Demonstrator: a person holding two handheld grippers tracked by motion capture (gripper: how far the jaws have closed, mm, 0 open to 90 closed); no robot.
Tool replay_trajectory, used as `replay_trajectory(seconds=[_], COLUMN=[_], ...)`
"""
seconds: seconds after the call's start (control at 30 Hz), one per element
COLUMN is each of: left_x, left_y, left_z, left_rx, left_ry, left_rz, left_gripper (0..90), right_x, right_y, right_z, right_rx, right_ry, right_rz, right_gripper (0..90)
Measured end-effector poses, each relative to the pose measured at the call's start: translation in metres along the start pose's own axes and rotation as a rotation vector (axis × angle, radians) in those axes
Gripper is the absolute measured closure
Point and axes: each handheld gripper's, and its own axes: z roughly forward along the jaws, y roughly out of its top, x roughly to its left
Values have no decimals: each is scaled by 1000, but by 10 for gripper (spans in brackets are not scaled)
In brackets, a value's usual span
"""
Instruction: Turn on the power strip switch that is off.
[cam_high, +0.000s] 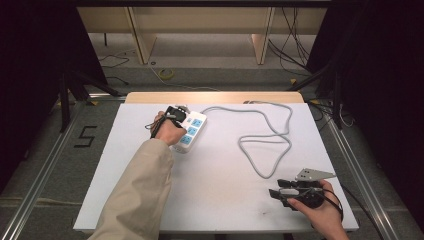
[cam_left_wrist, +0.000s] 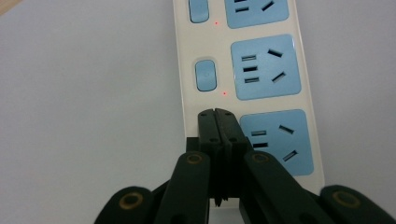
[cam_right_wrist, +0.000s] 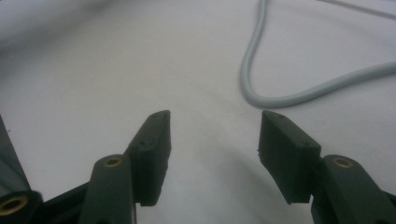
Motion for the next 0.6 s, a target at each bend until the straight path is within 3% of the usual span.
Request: replay_trajectory(seconds=[0.6], left_x=[-4], left_y=[2], left_z=[1], left_rx=[16], left_ry=[23], left_rz=[40], left_gripper=[899], right_x=[0], right_y=[0], right_z=[1], right_rx=[5], right_ry=[1], right_rz=[1], right_gripper=[449])
